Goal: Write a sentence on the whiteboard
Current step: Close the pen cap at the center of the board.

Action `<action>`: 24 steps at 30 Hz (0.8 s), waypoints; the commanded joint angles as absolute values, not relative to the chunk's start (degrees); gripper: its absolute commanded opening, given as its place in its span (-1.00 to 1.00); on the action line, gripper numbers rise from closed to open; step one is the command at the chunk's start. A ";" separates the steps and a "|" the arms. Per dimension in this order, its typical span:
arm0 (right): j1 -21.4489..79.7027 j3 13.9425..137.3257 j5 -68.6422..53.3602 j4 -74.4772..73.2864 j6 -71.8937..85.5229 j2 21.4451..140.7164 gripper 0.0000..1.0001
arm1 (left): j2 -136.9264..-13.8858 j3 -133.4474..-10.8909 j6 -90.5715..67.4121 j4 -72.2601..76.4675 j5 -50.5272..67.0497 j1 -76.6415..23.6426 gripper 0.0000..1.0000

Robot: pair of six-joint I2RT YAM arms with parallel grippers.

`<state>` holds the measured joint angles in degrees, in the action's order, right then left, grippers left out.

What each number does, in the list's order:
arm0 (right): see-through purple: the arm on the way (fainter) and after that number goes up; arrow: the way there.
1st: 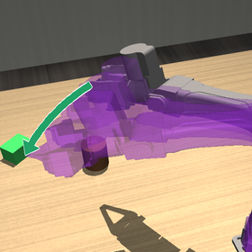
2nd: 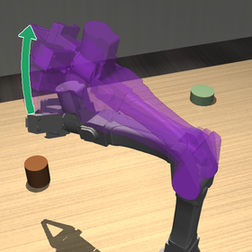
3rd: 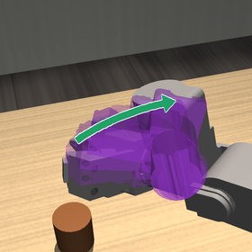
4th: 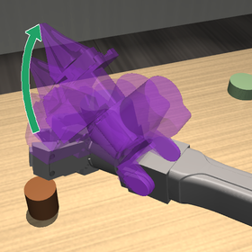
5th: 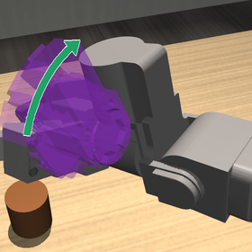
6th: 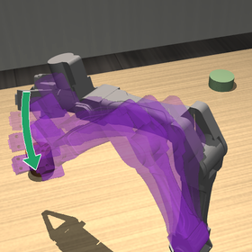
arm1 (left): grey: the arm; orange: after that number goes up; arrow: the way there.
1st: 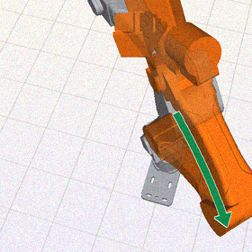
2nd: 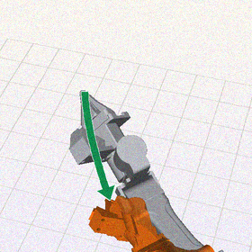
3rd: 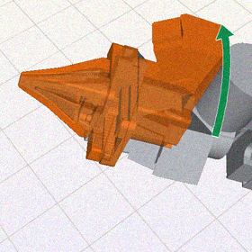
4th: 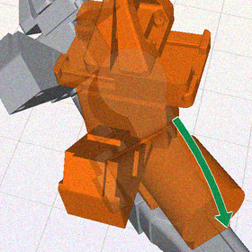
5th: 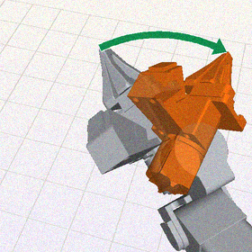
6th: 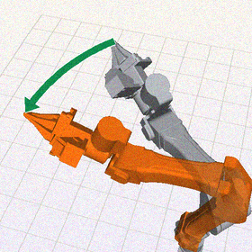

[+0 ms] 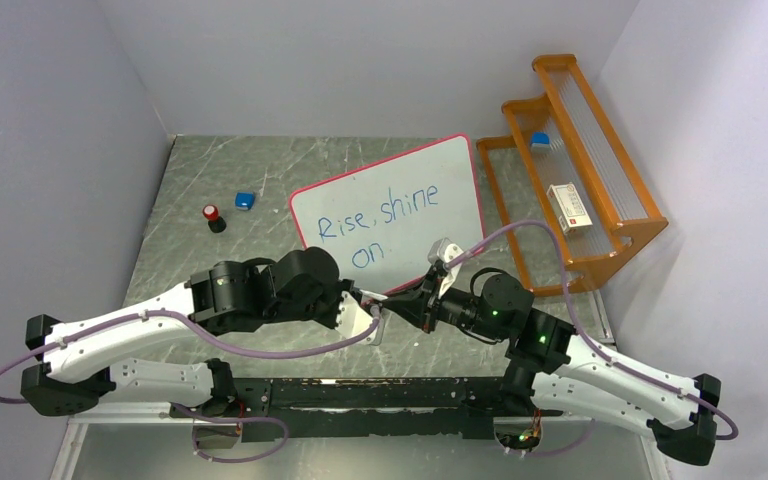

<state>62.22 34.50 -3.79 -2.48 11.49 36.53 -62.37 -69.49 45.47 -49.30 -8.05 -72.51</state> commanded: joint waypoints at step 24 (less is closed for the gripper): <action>61.96 25.79 -1.50 26.32 8.75 43.75 -1.00 | -63.34 -77.33 36.10 -47.12 -24.06 -76.20 0.08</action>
